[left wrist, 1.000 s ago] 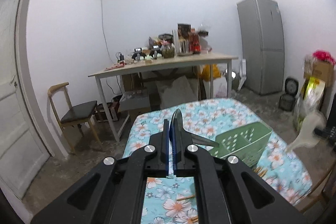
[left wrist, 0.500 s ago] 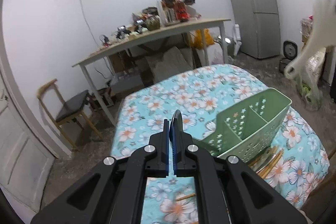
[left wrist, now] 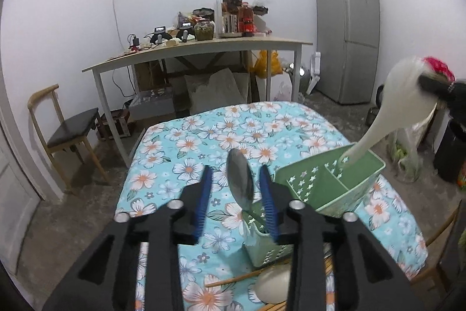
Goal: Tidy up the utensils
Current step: 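Drop the white spoon into the green holder while the left tool releases the ladle, then grasp the second white ceramic spoon by its handle with the left tool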
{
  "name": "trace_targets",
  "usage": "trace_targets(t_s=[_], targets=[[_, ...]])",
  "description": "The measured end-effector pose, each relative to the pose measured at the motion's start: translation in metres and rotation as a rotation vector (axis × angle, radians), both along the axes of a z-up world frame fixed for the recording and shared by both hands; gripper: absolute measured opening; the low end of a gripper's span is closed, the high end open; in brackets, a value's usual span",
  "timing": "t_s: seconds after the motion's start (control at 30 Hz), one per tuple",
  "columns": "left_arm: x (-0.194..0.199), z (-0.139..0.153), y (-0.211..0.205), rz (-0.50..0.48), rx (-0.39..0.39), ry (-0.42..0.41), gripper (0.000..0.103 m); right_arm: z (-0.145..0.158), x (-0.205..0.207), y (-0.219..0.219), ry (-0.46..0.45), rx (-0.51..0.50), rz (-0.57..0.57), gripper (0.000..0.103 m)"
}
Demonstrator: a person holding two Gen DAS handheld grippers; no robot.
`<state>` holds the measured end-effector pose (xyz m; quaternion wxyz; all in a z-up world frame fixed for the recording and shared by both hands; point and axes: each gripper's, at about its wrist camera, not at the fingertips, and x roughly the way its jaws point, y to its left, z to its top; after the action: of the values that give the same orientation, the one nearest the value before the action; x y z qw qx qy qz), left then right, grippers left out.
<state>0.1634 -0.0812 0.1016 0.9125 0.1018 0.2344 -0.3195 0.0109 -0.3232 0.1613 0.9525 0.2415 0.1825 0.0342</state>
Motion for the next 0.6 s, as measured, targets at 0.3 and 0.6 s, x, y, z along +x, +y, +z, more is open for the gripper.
trace_targets(t_s=[0.3,0.6], targets=[[-0.009,-0.001,0.030,0.039,-0.107,0.035,0.056,-0.024,0.020,0.003,0.085,-0.029,-0.030,0.021],[-0.016,-0.016,0.056,0.090,-0.157,0.100,0.062,-0.020,0.003,0.001,0.060,-0.055,-0.079,0.038]])
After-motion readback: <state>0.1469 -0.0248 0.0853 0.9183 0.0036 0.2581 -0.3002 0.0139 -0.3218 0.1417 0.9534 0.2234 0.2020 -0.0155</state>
